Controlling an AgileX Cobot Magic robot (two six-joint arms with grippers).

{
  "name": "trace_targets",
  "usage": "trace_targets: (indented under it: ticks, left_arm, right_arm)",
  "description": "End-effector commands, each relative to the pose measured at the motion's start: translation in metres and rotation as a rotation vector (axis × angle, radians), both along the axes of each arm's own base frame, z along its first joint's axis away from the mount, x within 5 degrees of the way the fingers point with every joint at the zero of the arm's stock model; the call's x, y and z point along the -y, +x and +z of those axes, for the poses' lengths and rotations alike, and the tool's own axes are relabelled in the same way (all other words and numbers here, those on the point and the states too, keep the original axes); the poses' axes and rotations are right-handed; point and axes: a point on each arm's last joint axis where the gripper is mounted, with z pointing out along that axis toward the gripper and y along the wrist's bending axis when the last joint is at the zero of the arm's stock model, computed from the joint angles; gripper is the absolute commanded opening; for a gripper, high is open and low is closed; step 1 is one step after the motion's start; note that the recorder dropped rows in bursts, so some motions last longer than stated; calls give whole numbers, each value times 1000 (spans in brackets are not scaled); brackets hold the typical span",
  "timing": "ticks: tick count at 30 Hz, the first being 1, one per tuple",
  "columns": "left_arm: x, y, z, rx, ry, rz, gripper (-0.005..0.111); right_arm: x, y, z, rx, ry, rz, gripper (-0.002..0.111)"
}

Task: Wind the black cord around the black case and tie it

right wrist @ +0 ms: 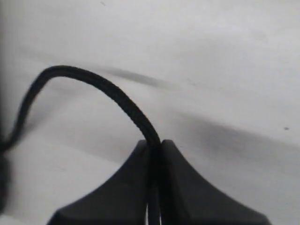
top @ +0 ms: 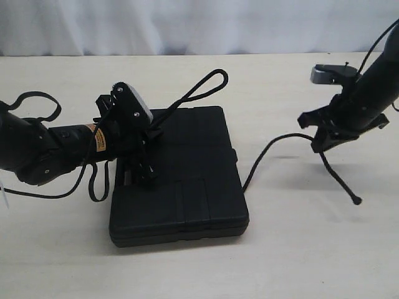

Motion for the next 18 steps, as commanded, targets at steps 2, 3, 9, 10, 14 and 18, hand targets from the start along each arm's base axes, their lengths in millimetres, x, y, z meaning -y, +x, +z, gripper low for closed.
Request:
trace_targets:
  ticks: [2,3,9,10,14,18]
  left_arm:
    - [-1,-1,-3,12,36,-22,0]
    - [-1,-1,-1,16,35,-21,0]
    - [-1,-1,12,46,29,-20,0]
    - [-1,-1,12,47,31,-21,0]
    - [-1,-1,12,55,40,-28,0]
    - [0,-2,12,64,53,-57,0]
  right_arm:
    - [-16,0,25,15,225,-137,4]
    - [-18,0,29,36,253,-142,4]
    - [-12,2,75,222,445,-178,4]
    - [-9,1,82,238,483,-179,4]
    - [1,-4,107,275,632,-195,4]
    - [6,-6,115,283,719,-229,4]
